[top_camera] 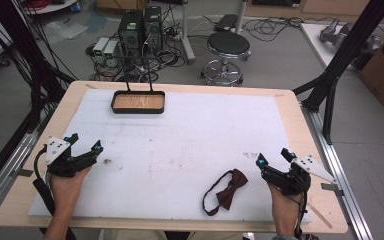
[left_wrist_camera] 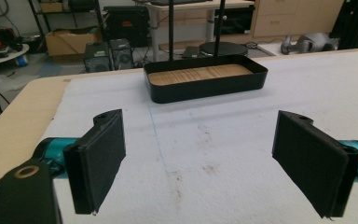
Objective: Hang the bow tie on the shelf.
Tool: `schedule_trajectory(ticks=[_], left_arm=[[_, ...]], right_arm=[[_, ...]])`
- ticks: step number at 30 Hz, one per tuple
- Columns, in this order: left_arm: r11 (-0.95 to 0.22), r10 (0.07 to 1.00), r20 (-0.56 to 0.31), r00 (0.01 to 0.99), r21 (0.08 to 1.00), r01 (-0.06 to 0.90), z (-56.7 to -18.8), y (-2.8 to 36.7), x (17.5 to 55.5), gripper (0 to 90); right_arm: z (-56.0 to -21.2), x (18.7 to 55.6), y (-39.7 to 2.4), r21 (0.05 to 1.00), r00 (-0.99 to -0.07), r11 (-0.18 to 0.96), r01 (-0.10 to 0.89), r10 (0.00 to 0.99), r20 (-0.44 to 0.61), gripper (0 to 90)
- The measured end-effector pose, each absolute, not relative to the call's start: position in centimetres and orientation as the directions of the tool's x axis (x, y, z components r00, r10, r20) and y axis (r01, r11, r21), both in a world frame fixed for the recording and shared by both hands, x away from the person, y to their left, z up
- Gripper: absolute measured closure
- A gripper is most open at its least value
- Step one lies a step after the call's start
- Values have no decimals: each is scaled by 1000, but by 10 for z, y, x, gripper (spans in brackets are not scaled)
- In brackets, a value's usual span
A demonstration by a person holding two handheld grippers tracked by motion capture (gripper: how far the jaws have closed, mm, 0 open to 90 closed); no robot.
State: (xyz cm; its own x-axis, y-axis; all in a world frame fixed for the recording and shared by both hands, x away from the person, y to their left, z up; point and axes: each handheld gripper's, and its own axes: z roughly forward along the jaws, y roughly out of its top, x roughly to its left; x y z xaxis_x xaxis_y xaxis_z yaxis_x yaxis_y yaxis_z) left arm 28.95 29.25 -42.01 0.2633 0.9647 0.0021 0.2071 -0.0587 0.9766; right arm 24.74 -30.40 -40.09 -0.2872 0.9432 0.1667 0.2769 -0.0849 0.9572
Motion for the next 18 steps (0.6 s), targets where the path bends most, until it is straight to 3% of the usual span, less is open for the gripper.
schedule_trajectory(ticks=[18], left_arm=[[-55,964,-3,267,976,209,-423,290,292,164]], right_arm=[[-398,240,-299,959,-262,-72,272,954,147,115]])
